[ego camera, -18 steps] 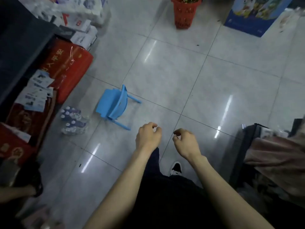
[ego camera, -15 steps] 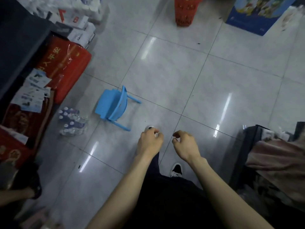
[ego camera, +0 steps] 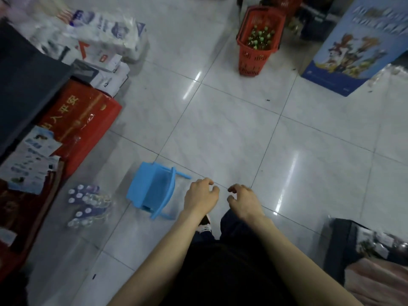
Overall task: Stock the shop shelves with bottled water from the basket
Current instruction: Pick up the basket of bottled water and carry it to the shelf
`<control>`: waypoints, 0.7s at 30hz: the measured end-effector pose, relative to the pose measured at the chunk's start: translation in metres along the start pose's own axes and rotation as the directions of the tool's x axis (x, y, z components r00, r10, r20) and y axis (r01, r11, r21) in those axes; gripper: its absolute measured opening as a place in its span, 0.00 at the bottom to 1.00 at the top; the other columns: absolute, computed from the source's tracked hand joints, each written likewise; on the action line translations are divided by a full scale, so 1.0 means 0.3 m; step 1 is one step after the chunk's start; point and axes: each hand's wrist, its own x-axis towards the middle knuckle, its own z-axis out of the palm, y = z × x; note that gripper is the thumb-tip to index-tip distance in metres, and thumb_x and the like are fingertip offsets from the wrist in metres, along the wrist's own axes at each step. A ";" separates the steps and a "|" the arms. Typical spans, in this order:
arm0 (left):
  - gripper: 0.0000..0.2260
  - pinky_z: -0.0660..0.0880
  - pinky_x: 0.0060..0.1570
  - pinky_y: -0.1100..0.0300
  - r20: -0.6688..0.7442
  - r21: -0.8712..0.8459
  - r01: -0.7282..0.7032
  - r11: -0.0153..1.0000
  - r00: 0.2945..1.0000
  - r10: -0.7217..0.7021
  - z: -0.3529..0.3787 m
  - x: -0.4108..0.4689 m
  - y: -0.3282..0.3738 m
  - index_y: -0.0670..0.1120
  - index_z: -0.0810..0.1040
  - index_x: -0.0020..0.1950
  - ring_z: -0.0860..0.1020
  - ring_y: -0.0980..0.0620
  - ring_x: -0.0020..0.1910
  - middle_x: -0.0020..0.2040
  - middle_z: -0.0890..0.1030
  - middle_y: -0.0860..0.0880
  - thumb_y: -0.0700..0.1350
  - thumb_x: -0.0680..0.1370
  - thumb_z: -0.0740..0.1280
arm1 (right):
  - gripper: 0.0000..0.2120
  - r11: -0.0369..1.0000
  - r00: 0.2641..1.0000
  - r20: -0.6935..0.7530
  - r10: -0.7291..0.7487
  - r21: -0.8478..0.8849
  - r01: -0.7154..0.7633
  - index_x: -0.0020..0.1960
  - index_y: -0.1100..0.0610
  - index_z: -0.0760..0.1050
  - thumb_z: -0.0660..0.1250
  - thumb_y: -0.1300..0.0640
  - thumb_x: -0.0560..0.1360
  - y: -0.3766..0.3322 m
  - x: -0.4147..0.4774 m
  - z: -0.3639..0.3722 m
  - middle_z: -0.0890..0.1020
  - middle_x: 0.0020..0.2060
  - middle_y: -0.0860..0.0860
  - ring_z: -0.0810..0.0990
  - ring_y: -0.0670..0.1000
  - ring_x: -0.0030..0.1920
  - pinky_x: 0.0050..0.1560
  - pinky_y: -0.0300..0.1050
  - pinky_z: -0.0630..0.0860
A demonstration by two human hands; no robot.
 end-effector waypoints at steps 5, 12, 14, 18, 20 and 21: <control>0.18 0.75 0.64 0.52 0.038 -0.081 0.011 0.997 0.999 -0.007 -0.115 0.255 0.064 0.48 0.79 0.68 0.78 0.48 0.65 0.66 0.80 0.50 0.53 0.80 0.64 | 0.16 1.000 1.000 -0.020 0.011 -0.014 -0.011 0.63 0.55 0.79 0.63 0.55 0.77 -0.104 0.259 -0.121 0.82 0.58 0.55 0.78 0.59 0.60 0.60 0.51 0.75; 0.20 0.75 0.65 0.48 0.095 0.055 0.059 0.997 0.993 -0.065 -0.265 0.714 0.291 0.49 0.79 0.67 0.77 0.44 0.66 0.66 0.80 0.47 0.56 0.79 0.62 | 0.16 0.995 0.989 0.143 0.039 -0.097 -0.025 0.61 0.55 0.80 0.64 0.54 0.76 -0.193 0.741 -0.327 0.82 0.58 0.56 0.79 0.60 0.59 0.57 0.50 0.75; 0.21 0.74 0.67 0.48 0.101 0.107 0.089 0.990 0.990 -0.100 -0.327 0.840 0.389 0.49 0.78 0.69 0.76 0.44 0.68 0.68 0.80 0.47 0.55 0.80 0.62 | 0.16 0.990 0.982 0.181 0.048 -0.139 -0.023 0.63 0.55 0.78 0.63 0.53 0.77 -0.231 0.881 -0.444 0.80 0.61 0.57 0.78 0.60 0.62 0.59 0.50 0.74; 0.21 0.73 0.68 0.47 0.097 0.088 0.129 0.988 0.986 -0.137 -0.471 1.057 0.590 0.50 0.75 0.72 0.75 0.46 0.68 0.70 0.77 0.48 0.56 0.81 0.61 | 0.19 0.991 0.983 0.178 0.039 -0.136 -0.015 0.67 0.54 0.76 0.61 0.53 0.78 -0.331 1.125 -0.681 0.79 0.64 0.55 0.76 0.58 0.65 0.64 0.51 0.74; 0.20 0.73 0.68 0.46 0.062 0.083 0.126 0.989 0.989 -0.132 -0.536 1.168 0.678 0.50 0.75 0.72 0.75 0.46 0.67 0.70 0.77 0.48 0.55 0.82 0.60 | 0.20 0.990 0.988 0.155 0.020 -0.138 0.002 0.69 0.54 0.76 0.61 0.53 0.78 -0.388 1.237 -0.778 0.79 0.64 0.54 0.76 0.57 0.65 0.64 0.51 0.74; 0.20 0.72 0.68 0.46 0.050 0.082 0.126 0.989 0.990 -0.131 -0.567 1.221 0.717 0.50 0.75 0.72 0.75 0.46 0.67 0.70 0.77 0.48 0.55 0.82 0.60 | 0.21 0.989 0.988 0.154 0.013 -0.148 0.010 0.69 0.53 0.75 0.61 0.52 0.78 -0.415 1.292 -0.820 0.79 0.64 0.54 0.76 0.57 0.65 0.64 0.51 0.73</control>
